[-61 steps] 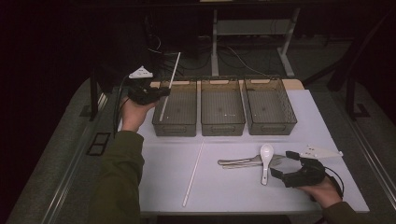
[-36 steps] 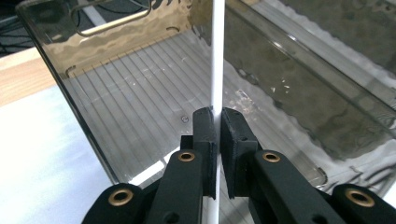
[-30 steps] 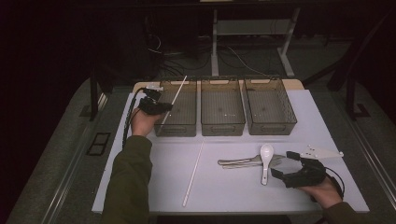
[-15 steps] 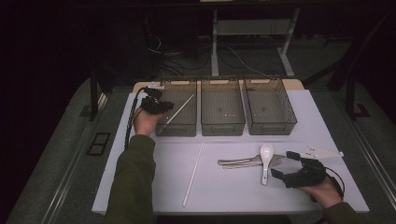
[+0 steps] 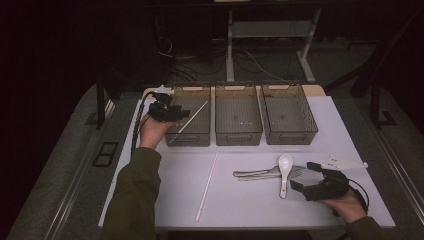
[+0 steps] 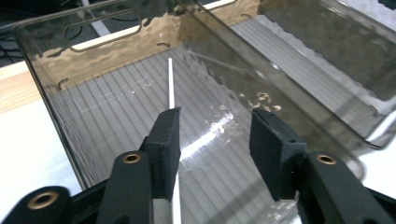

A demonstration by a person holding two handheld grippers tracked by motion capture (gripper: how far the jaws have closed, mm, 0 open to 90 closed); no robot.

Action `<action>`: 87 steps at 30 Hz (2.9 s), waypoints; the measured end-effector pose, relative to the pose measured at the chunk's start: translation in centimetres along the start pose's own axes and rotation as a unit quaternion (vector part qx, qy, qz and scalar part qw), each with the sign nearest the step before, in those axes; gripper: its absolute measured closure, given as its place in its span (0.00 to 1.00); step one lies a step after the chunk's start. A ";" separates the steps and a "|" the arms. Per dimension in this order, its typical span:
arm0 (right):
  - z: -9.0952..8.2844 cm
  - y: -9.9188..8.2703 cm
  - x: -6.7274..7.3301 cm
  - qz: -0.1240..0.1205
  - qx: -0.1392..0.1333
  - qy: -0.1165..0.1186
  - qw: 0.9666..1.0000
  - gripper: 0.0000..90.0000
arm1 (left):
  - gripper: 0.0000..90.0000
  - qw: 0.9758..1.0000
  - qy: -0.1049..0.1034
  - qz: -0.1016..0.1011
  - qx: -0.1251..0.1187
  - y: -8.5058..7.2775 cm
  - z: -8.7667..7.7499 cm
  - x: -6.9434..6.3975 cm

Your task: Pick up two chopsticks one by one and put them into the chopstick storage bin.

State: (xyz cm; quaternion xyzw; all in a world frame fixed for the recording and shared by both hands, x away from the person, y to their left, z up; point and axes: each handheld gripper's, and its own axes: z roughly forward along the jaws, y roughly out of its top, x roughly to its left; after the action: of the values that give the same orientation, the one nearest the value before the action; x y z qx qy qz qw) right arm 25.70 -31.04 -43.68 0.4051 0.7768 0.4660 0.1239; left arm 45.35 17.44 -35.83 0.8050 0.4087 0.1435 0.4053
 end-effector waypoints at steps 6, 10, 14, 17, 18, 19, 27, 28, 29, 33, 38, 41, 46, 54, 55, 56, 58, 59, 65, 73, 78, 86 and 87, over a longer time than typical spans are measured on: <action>0.0 0.0 0.0 0.001 0.000 0.000 1.000 0.01 | 0.50 1.000 -0.009 0.010 -0.010 0.0 -1.7 -2.3; 0.0 0.0 0.0 0.001 0.001 0.000 1.000 0.01 | 0.47 1.000 -0.012 0.023 -0.003 -0.5 -2.6 -3.9; 0.0 0.0 0.0 0.002 0.000 0.000 1.000 0.01 | 0.45 1.000 -0.019 0.020 -0.002 -1.7 -3.2 -5.6; 0.0 0.0 0.0 0.003 0.001 -0.001 1.000 0.01 | 0.44 0.999 -0.028 0.024 0.002 -2.9 -3.4 -6.9; 0.0 0.0 0.0 0.002 0.001 -0.001 1.000 0.01 | 0.44 0.999 -0.032 0.025 0.001 -3.4 -3.4 -7.2; 0.0 0.0 0.0 0.002 0.001 -0.001 1.000 0.01 | 0.44 0.999 -0.034 0.023 0.000 -3.8 -3.4 -7.6; 0.0 0.0 -0.3 0.007 -0.002 -0.003 1.000 0.01 | 0.44 0.999 -0.047 0.024 0.007 -7.4 -3.4 -9.7; 0.1 0.0 -0.3 0.007 -0.001 -0.004 1.000 0.01 | 0.44 0.998 -0.050 0.028 0.007 -7.8 -3.5 -9.9; 0.1 0.0 -0.3 0.006 0.000 -0.004 1.000 0.01 | 0.45 0.998 -0.050 0.028 0.008 -8.2 -3.5 -10.2; -0.1 0.0 0.0 0.000 -0.001 -0.004 1.000 0.01 | 0.48 0.997 -0.059 0.038 0.017 -9.7 -3.8 -11.6; -0.2 -0.1 0.0 0.002 -0.002 -0.002 1.000 0.01 | 0.54 0.995 -0.074 0.046 0.040 -11.3 -3.7 -13.2; -0.2 -0.1 0.1 0.001 -0.002 -0.001 1.000 0.01 | 0.57 0.995 -0.079 0.044 0.048 -11.9 -3.6 -13.8; -0.2 0.0 0.1 -0.001 -0.002 -0.001 1.000 0.01 | 0.64 0.993 -0.088 0.045 0.059 -12.4 -2.9 -14.4; -0.1 0.0 0.1 -0.001 -0.001 -0.003 1.000 0.01 | 0.76 0.990 -0.093 0.058 0.093 -12.8 -1.7 -15.2; -0.2 0.0 0.1 -0.001 -0.001 -0.003 1.000 0.01 | 0.76 0.989 -0.091 0.057 0.098 -12.8 -1.5 -15.3; -0.2 0.0 0.1 -0.001 -0.001 -0.003 1.000 0.01 | 0.76 0.989 -0.090 0.059 0.102 -12.9 -1.4 -15.3; -0.2 0.0 0.1 -0.001 -0.001 -0.003 1.000 0.01 | 0.78 0.988 -0.090 0.061 0.108 -13.0 -1.2 -15.4; -0.2 0.0 0.1 -0.001 -0.001 -0.003 1.000 0.01 | 0.79 0.988 -0.088 0.059 0.109 -13.0 -1.1 -15.5; -0.2 0.0 0.1 -0.001 -0.001 -0.003 1.000 0.01 | 0.83 0.987 -0.080 0.072 0.117 -13.1 -0.9 -15.5; -0.2 0.0 0.0 -0.001 -0.001 -0.004 1.000 0.01 | 0.84 0.987 -0.075 0.078 0.119 -13.1 -1.1 -15.3; -0.2 0.0 0.0 0.001 -0.002 -0.004 1.000 0.01 | 0.86 0.986 -0.071 0.080 0.125 -13.1 -1.5 -14.8; -0.2 0.0 0.1 0.000 -0.003 -0.004 1.000 0.01 | 0.88 0.985 -0.057 0.083 0.137 -13.1 -2.1 -13.5; -0.2 0.0 0.1 0.000 -0.003 -0.003 1.000 0.01 | 0.89 0.985 -0.048 0.086 0.138 -13.1 -2.2 -13.3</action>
State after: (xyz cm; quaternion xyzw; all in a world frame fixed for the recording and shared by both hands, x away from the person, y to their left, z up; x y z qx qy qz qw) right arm 25.51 -31.15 -43.58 0.4064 0.7751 0.4667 0.1276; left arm 28.70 12.71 -43.25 0.8915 0.3335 0.0814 0.2956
